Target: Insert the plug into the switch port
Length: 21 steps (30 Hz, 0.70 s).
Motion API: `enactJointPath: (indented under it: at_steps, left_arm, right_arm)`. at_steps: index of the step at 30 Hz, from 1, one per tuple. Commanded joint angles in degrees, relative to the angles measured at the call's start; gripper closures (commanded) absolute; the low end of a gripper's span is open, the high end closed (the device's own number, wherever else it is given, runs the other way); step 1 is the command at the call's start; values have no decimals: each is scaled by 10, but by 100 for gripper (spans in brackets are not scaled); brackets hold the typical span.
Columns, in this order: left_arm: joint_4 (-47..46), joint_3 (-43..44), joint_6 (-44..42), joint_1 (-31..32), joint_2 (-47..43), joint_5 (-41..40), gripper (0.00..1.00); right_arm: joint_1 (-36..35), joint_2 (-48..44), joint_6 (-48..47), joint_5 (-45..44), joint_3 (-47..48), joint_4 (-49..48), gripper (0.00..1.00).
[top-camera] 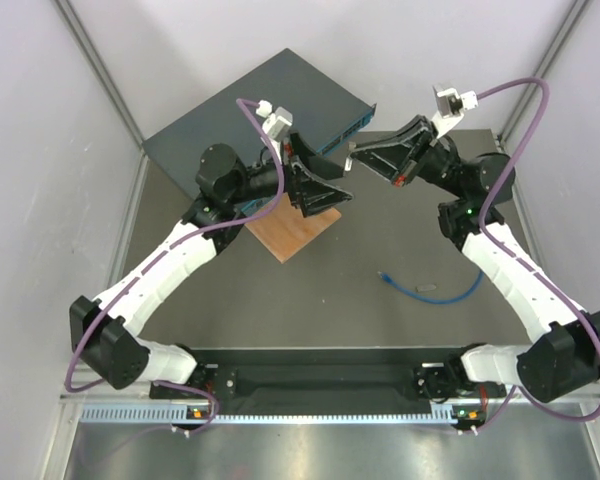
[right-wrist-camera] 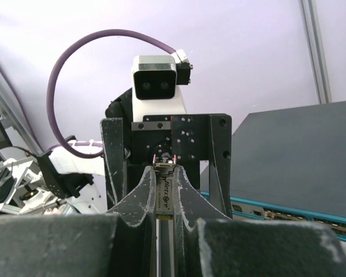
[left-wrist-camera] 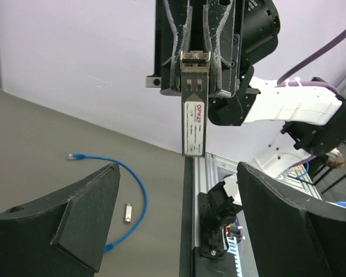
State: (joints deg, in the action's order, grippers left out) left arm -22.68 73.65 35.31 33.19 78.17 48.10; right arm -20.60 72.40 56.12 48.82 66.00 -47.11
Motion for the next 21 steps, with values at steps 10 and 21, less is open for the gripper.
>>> enactJointPath:
  at_steps: [10,21]
  left_arm:
    - [-75,11,6,11,1,-23,36]
    - [-79,10,9,10,0,-25,96]
  right_arm:
    - [-43,-1,-25,-9,-4,-40,100]
    - [-44,-16,-81,-3,-13,13,100]
